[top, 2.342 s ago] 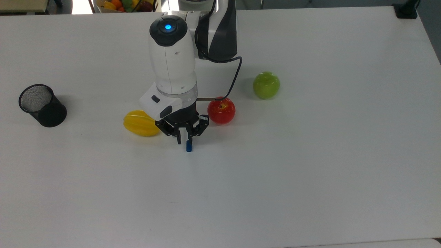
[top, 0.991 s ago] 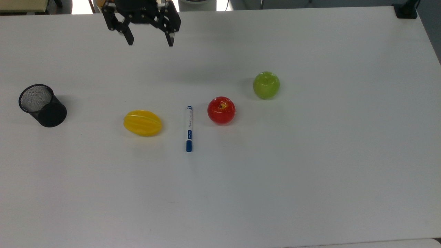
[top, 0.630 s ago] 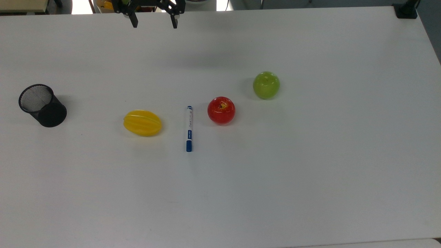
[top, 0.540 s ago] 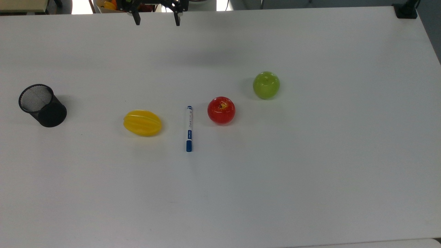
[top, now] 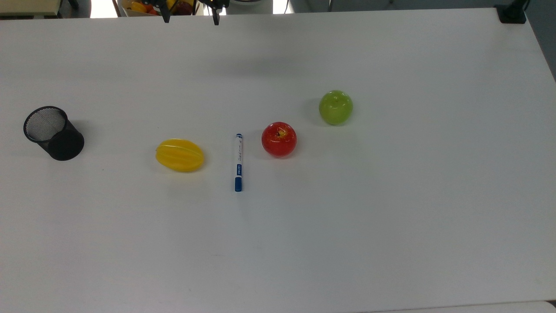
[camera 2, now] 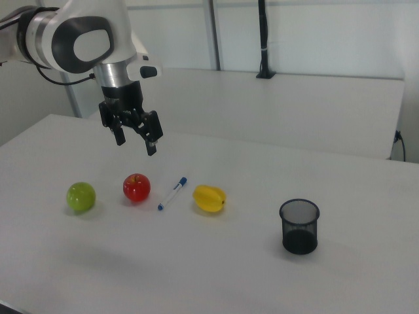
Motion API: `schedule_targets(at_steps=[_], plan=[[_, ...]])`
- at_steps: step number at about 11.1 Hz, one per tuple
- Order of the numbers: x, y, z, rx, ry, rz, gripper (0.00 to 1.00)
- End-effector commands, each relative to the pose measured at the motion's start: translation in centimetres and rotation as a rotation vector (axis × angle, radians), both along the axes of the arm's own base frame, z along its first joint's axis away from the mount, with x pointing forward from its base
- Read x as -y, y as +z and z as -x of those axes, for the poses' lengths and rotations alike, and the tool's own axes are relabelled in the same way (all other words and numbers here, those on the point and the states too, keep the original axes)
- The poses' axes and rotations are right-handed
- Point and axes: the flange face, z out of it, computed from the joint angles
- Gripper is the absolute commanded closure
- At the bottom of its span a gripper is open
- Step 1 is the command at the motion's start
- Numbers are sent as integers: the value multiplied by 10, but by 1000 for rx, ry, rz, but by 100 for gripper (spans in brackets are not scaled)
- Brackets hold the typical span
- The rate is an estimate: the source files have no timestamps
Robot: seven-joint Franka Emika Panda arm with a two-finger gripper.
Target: Take marker pen
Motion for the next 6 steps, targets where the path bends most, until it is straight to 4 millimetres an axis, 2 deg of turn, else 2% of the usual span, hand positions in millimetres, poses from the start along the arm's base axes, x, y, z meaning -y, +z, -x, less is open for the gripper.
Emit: schedule_targets(at_steps=[1, 3, 6], plan=[[2, 2, 5, -11, -9, 2, 0], [-2, 0, -4, -17, -2, 0, 0], [3, 3, -4, -15, -10, 0, 0]])
